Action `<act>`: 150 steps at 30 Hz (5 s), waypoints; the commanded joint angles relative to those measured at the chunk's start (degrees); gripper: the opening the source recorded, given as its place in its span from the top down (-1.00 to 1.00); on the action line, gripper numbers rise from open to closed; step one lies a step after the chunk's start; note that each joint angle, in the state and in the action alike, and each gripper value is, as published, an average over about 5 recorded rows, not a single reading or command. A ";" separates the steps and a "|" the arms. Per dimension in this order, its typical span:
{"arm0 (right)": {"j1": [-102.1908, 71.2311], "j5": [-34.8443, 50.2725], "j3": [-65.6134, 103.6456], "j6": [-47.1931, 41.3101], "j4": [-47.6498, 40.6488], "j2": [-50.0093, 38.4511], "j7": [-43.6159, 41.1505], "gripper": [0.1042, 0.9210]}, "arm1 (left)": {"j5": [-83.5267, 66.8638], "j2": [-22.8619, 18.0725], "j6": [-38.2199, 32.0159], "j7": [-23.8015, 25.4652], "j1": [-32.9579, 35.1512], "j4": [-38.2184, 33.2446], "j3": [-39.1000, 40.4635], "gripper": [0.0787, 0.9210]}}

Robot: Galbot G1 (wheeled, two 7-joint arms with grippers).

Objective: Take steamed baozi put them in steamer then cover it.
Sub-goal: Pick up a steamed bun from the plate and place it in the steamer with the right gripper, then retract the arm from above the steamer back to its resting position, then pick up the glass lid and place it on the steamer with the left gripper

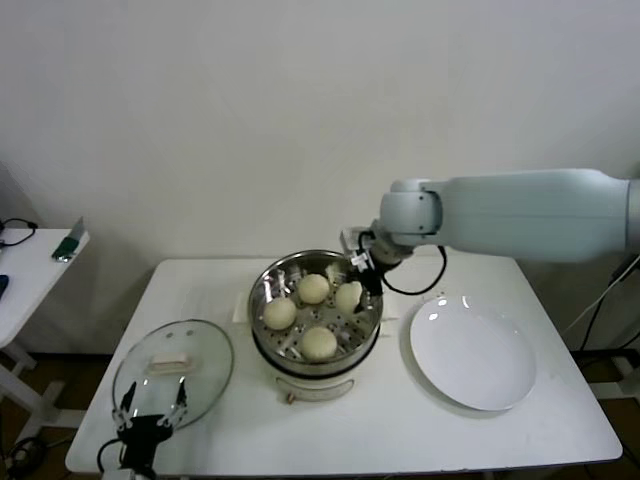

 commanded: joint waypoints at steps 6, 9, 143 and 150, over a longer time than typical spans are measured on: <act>-7.38 -5.11 1.73 -1.00 -4.23 1.59 1.65 -0.32 | 0.00 0.00 0.02 0.00 -0.05 0.08 0.02 -0.77; -7.56 -5.45 1.67 -0.65 -4.84 1.75 1.40 -0.38 | -0.01 -0.02 0.05 0.00 -0.11 0.12 0.03 -0.77; -146.01 -23.15 134.11 46.66 11.76 3.14 30.18 -0.76 | 82.45 7.67 17.70 -8.04 -20.59 24.14 6.85 0.79; -146.01 -23.26 134.60 46.38 12.07 3.06 30.41 -0.76 | 78.09 7.35 15.31 -10.85 -20.68 21.97 6.40 0.84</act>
